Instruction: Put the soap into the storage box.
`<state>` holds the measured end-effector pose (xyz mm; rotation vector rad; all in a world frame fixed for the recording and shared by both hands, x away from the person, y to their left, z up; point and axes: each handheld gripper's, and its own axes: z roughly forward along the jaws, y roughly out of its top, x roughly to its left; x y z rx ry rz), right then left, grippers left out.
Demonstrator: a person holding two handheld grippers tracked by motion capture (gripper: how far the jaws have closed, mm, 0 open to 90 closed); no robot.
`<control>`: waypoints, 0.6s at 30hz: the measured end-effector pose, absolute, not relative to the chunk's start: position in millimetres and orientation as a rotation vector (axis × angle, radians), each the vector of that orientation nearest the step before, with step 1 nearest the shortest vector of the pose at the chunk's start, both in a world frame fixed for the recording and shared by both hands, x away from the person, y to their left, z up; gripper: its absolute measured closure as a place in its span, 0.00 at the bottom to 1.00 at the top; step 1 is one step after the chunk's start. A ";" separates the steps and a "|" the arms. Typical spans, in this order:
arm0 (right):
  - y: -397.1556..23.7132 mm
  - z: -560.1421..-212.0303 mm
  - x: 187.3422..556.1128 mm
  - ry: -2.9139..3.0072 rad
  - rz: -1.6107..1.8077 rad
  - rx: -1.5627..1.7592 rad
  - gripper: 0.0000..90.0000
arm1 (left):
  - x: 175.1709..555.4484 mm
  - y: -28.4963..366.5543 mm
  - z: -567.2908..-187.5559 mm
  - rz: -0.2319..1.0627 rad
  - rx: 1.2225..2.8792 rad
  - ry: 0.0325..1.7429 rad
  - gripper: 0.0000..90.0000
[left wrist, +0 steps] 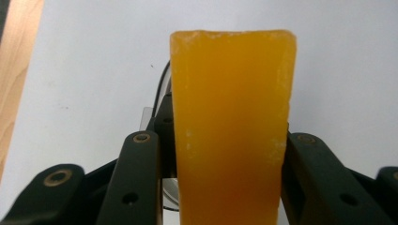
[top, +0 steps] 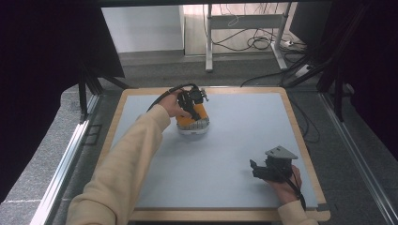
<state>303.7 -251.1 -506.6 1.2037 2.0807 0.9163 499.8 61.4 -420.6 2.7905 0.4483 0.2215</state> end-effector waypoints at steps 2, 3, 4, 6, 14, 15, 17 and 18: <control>-250.9 -506.8 303.7 2.079 0.915 1.205 0.13 | 499.8 62.0 -421.3 0.220 2.803 0.436 0.69; -250.7 -506.9 303.7 2.079 0.915 1.205 0.13 | 499.8 62.1 -422.2 0.222 2.808 0.429 0.69; -250.5 -507.0 303.6 2.080 0.913 1.204 0.13 | 499.9 62.2 -423.2 0.224 2.815 0.424 0.69; -250.1 -507.0 303.6 2.080 0.911 1.197 0.13 | 500.6 62.2 -426.1 0.209 2.823 0.413 0.69; -250.6 -507.6 304.3 2.079 0.901 1.206 0.13 | 503.3 57.5 -437.5 0.186 2.841 0.370 0.69; -250.5 -507.7 304.5 2.079 0.902 1.206 0.13 | 503.6 56.7 -439.0 0.179 2.844 0.362 0.69; -250.6 -507.6 304.5 2.082 0.899 1.204 0.13 | 504.2 54.9 -442.1 0.170 2.846 0.353 0.69; -250.7 -507.6 304.5 2.082 0.900 1.204 0.13 | 504.5 54.1 -443.7 0.168 2.846 0.352 0.69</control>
